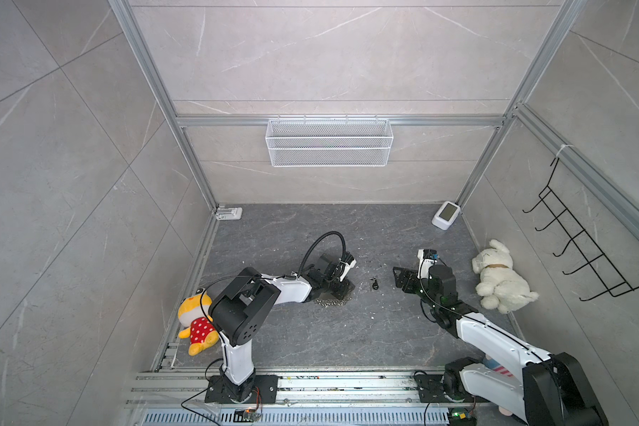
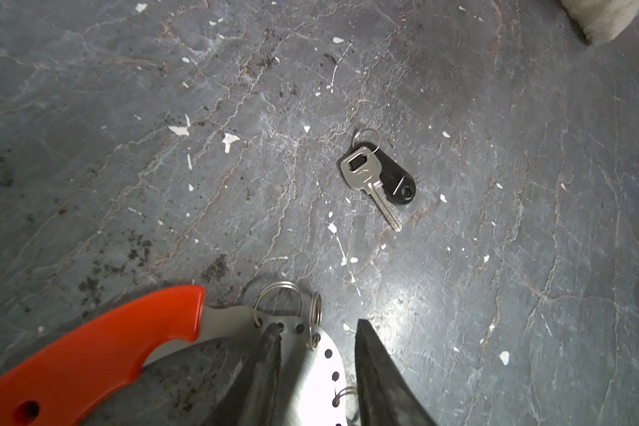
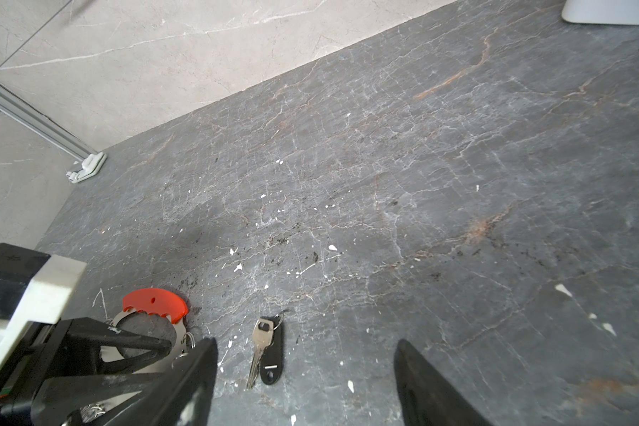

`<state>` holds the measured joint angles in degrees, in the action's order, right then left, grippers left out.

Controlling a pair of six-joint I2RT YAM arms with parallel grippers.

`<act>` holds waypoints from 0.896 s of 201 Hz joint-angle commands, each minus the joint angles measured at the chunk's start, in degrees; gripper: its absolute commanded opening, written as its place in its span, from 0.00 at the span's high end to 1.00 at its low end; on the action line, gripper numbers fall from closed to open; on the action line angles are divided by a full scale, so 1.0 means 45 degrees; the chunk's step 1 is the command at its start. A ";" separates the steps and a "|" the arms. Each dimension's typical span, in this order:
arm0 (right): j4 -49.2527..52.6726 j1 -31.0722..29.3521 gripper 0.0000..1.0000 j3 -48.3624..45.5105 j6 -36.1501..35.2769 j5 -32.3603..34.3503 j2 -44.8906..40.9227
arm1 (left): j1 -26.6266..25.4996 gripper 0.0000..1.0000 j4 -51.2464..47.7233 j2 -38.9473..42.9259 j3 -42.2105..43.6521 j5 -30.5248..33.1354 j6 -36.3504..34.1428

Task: Put the keys on the keyring
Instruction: 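Lower the left gripper onto the metal keyring disc and grasp its edge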

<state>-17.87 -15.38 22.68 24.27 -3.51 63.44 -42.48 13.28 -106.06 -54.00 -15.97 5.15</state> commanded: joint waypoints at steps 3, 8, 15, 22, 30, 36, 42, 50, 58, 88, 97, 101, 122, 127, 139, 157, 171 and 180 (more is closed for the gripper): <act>-0.0072 -0.0055 0.23 -0.0078 0.0055 -0.0116 -0.0108 | -0.0041 0.67 -0.0132 -0.0292 -0.0534 0.0098 -0.0277; -0.0058 -0.0083 0.23 -0.0078 0.0055 -0.0094 -0.0133 | -0.0034 0.67 -0.0167 -0.0331 -0.0562 0.0107 -0.0264; -0.0070 -0.0084 0.23 -0.0078 0.0055 -0.0099 -0.0150 | -0.0033 0.67 -0.0177 -0.0356 -0.0559 0.0110 -0.0265; -0.0053 -0.0058 0.23 -0.0078 0.0055 -0.0099 -0.0152 | -0.0052 0.67 -0.0178 -0.0385 -0.0543 0.0109 -0.0235; -0.0053 -0.0059 0.23 -0.0078 0.0037 -0.0098 -0.0153 | -0.0052 0.67 -0.0177 -0.0396 -0.0546 0.0081 -0.0211; -0.0052 -0.0064 0.23 -0.0079 0.0029 -0.0094 -0.0156 | -0.0084 0.67 -0.0177 -0.0415 -0.0528 0.0055 -0.0195; -0.0053 -0.0069 0.23 -0.0088 0.0033 -0.0099 -0.0163 | -0.0075 0.67 -0.0177 -0.0415 -0.0520 0.0023 -0.0177; -0.0053 -0.0067 0.23 -0.0078 0.0036 -0.0099 -0.0157 | -0.0105 0.67 -0.0177 -0.0435 -0.0530 -0.0015 -0.0173; -0.0053 -0.0076 0.23 -0.0060 0.0036 -0.0099 -0.0153 | -0.0118 0.67 -0.0196 -0.0454 -0.0540 -0.0021 -0.0170; -0.0053 -0.0076 0.23 -0.0039 0.0015 -0.0081 -0.0134 | -0.0207 0.67 -0.0236 -0.0549 -0.0559 -0.0026 -0.0138; -0.0052 -0.0066 0.23 -0.0044 0.0009 -0.0065 -0.0138 | -0.0239 0.67 -0.0236 -0.0590 -0.0559 -0.0026 -0.0129; -0.0053 -0.0075 0.23 -0.0040 0.0016 -0.0062 -0.0148 | -0.0246 0.67 -0.0236 -0.0609 -0.0559 -0.0026 -0.0127; -0.0034 -0.0063 0.23 -0.0039 -0.0003 -0.0045 -0.0155 | -0.0270 0.70 -0.0246 -0.0679 -0.0537 0.0013 -0.0143; -0.0005 -0.0074 0.23 -0.0025 -0.0008 -0.0023 -0.0188 | -0.0280 0.70 -0.0270 -0.0688 -0.0550 0.0023 -0.0165; 0.0006 -0.0075 0.23 -0.0038 -0.0032 0.0018 -0.0203 | -0.0267 0.74 -0.0361 -0.0672 -0.0530 0.0082 -0.0225; 0.0025 -0.0071 0.23 -0.0020 -0.0077 0.0066 -0.0240 | -0.0270 0.84 -0.0636 -0.0640 -0.0593 0.0159 -0.0413; 0.0114 -0.0071 0.23 0.0014 -0.0157 0.0163 -0.0286 | -0.0282 0.95 -0.0844 -0.0612 -0.0589 0.0205 -0.0576; 0.0283 -0.0065 0.23 0.0104 -0.0236 0.0239 -0.0351 | -0.0272 1.00 -0.0971 -0.0526 -0.0581 0.0119 -0.0703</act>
<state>-17.80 -15.38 22.68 24.23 -3.44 63.24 -43.53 11.18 -108.25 -55.02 -15.29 4.05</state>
